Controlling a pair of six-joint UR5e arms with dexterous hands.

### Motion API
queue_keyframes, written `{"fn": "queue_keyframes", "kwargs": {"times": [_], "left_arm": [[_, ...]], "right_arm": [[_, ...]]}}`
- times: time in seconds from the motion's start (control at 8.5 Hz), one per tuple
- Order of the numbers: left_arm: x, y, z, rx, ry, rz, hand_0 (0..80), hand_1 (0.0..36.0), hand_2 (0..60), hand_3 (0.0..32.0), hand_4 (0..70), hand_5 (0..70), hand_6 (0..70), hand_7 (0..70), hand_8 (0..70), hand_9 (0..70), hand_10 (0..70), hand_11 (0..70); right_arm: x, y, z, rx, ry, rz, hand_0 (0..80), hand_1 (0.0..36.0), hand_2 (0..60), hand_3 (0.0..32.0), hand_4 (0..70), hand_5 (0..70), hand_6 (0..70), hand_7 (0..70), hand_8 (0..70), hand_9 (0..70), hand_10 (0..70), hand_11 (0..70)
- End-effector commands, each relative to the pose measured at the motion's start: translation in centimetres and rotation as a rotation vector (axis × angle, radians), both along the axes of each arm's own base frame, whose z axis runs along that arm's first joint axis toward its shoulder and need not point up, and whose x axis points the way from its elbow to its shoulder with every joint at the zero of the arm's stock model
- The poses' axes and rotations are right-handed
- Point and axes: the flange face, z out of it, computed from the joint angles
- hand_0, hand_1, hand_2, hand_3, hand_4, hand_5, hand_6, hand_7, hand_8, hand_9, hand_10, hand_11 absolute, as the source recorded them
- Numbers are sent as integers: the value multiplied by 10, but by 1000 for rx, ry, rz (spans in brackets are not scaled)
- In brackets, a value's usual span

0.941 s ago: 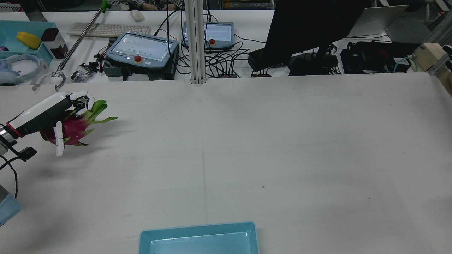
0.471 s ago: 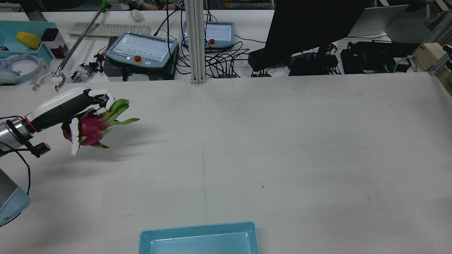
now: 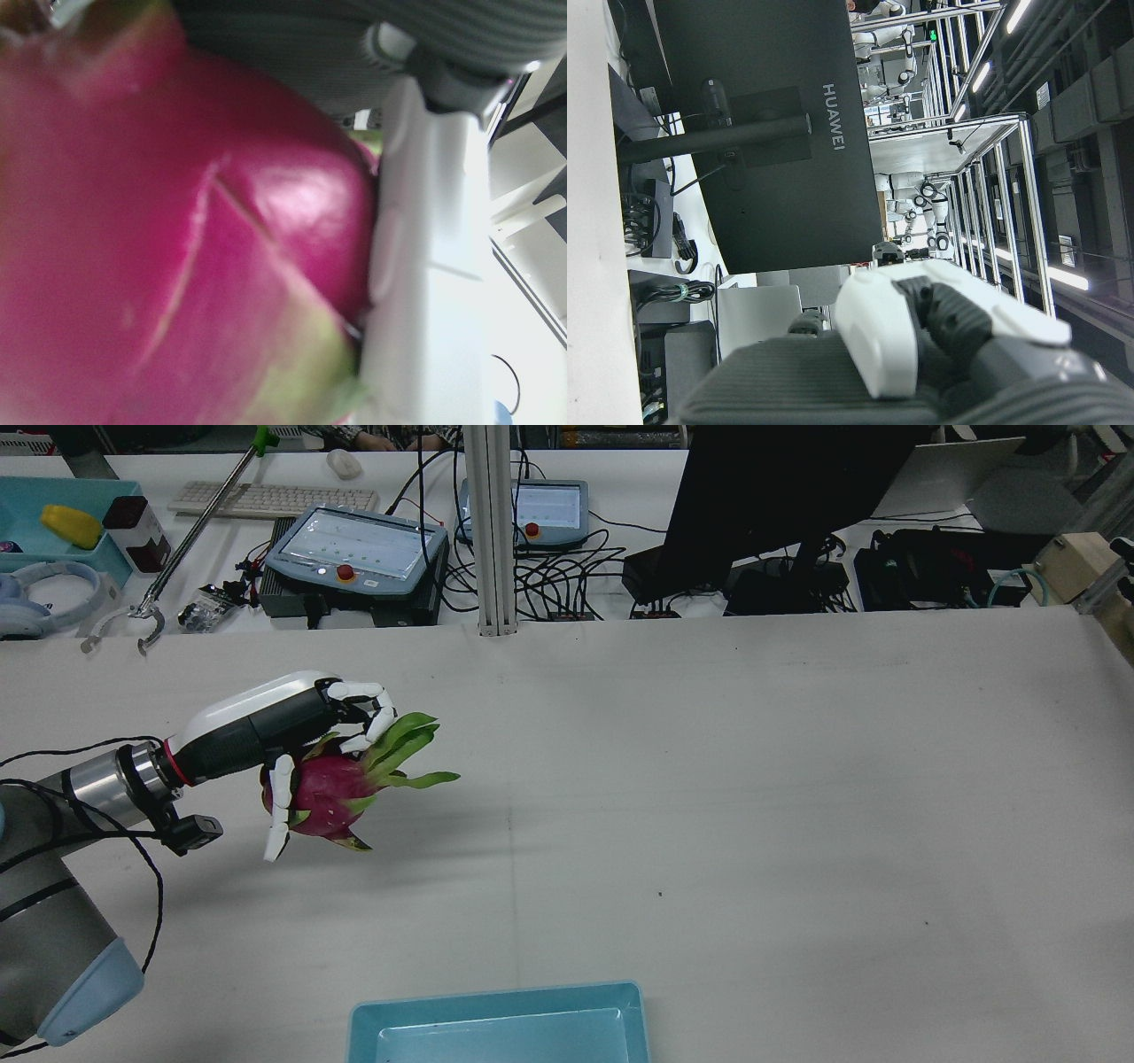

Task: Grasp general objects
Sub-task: 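Lift the dragon fruit with the left hand and carry toward tray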

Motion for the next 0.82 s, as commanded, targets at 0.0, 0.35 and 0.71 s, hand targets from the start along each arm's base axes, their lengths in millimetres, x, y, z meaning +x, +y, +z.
{"fn": "queue_keyframes", "kwargs": {"times": [0.0, 0.35, 0.71], "left_arm": [[122, 85, -117, 58, 86, 238, 800, 360, 600, 0, 135, 700, 640, 700, 700, 700, 681, 700], [179, 153, -162, 80, 129, 373, 800, 360, 600, 0, 153, 700, 654, 700, 700, 700, 661, 700], [176, 174, -161, 109, 169, 400, 800, 360, 600, 0, 163, 700, 666, 700, 700, 700, 657, 700]], "right_arm": [[0, 0, 0, 0, 2, -1, 0, 0, 0, 0, 0, 0, 0, 0, 0, 0, 0, 0], [0, 0, -1, 0, 2, -1, 0, 0, 0, 0, 0, 0, 0, 0, 0, 0, 0, 0], [0, 0, -1, 0, 2, 1, 0, 0, 0, 0, 0, 0, 0, 0, 0, 0, 0, 0]]}}
